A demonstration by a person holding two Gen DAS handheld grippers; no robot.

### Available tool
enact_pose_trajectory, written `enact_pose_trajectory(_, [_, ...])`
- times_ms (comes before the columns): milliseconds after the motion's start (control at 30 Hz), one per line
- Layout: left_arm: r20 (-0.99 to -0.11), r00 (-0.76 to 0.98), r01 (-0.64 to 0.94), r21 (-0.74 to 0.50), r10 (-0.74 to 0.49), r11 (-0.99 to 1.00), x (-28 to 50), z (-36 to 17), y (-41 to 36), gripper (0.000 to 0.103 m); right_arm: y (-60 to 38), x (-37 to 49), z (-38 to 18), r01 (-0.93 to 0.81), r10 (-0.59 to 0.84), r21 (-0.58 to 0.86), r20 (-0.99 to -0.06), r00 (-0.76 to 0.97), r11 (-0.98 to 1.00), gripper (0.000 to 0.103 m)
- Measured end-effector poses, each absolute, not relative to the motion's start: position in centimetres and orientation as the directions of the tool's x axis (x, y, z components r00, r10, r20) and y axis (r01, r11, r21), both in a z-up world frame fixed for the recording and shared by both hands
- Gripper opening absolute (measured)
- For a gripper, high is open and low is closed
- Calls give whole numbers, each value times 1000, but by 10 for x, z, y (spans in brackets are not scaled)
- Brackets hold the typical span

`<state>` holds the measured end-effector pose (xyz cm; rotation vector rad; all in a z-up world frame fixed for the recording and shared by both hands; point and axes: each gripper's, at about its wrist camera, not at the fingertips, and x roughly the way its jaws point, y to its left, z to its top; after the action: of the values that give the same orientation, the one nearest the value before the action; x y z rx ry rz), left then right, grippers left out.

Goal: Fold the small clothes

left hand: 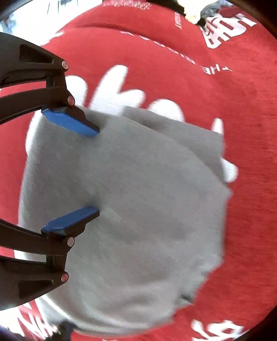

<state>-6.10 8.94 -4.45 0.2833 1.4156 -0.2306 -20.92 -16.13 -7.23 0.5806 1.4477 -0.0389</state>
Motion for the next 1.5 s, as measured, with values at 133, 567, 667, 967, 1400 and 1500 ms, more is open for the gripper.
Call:
enact_pose_trajectory(133, [-992, 126, 300, 43, 5, 953, -71, -37, 103, 70, -166, -224, -67, 372, 328, 364, -932, 156, 854, 29])
enact_pose_trajectory(567, [-1000, 14, 277, -14, -18, 961, -134, -1, 101, 70, -149, -218, -49, 411, 333, 360, -933, 139, 838, 41])
enact_pose_trajectory(667, [-1000, 9, 275, -15, -18, 961, -142, 4, 101, 71, -145, -219, -42, 412, 339, 364, -931, 135, 835, 42])
enact_pose_trajectory(967, [-998, -42, 251, -52, -43, 967, -164, 6, 94, 85, -126, -207, -30, 362, 356, 372, -928, 113, 855, 51])
enact_pose_trajectory(1400, [-990, -118, 218, -96, -71, 971, -167, -6, 95, 85, -96, -182, -13, 224, 328, 353, -934, 143, 908, 76])
enact_pose_trajectory(1500, [-991, -114, 194, -97, -76, 976, -161, -7, 98, 85, -98, -183, -17, 258, 332, 354, -935, 125, 899, 76])
